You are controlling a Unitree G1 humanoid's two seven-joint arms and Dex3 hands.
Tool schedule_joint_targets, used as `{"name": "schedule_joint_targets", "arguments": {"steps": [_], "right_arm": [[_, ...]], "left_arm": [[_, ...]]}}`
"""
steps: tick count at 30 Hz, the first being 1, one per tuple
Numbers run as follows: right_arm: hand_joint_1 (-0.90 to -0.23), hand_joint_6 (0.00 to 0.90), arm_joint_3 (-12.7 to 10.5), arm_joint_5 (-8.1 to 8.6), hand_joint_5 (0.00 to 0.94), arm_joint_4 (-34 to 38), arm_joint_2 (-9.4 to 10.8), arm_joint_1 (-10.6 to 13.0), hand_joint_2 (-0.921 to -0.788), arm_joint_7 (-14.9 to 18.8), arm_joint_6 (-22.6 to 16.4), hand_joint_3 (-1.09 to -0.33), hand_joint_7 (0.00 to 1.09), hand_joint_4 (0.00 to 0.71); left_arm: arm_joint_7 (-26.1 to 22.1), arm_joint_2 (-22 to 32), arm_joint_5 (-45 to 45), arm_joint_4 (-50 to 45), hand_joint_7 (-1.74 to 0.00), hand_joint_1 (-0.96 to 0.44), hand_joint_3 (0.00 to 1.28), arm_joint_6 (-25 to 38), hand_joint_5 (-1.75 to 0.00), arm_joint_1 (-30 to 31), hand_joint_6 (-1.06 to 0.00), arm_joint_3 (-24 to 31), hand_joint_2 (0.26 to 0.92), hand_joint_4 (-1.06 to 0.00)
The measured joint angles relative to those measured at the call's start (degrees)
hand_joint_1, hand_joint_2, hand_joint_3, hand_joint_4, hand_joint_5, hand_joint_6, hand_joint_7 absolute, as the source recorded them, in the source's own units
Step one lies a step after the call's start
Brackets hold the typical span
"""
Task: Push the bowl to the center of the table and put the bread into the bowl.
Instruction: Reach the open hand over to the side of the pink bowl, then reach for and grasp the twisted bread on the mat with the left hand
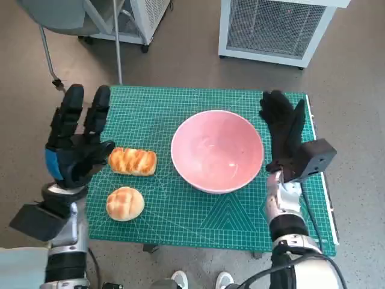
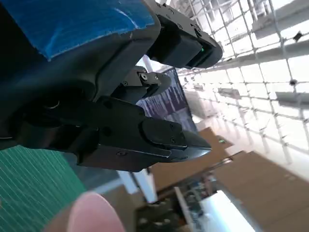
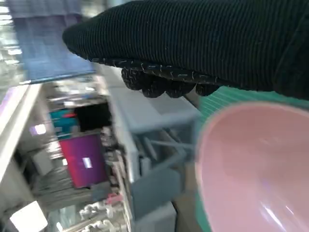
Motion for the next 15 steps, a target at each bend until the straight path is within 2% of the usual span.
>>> {"name": "schedule_joint_targets", "arguments": {"steps": [4,6,9,15], "right_arm": [[-0.484,0.014,1.83,-2.18,0.007,-6.0,-1.17,1.9,-0.921,-0.57,-5.52,-0.839,0.55,0.259],[-0.496,0.005,2.68,-3.36,0.008,-10.65,-1.67,3.71,-0.921,-0.72,-8.19,-0.838,0.59,0.263],[-0.508,0.001,3.97,-3.64,0.009,-17.7,-2.22,6.4,-0.921,-0.67,-10.53,-0.83,0.61,0.267],[-0.522,-0.001,6.32,-3.61,0.012,-29.15,-3.35,10.78,-0.921,0.16,-11.41,-0.819,0.62,0.274]], "left_arm": [[0.11,4.24,4.12,-0.01,0.0,-0.16,0.1,0.05,0.0,0.23,-0.41,0.53,0.921,-0.28],[0.59,6.94,7.85,0.2,0.0,-0.18,0.1,-0.11,0.0,0.08,-0.4,0.55,0.921,-0.26],[1.54,11.27,14.2,0.45,0.0,-0.2,0.07,-0.2,0.0,-0.13,-0.38,0.34,0.92,-0.23],[2.84,17.92,24.3,-0.14,0.0,-0.25,0.03,1.69,0.0,-1.56,-0.33,-1.95,0.888,-0.12]]}}
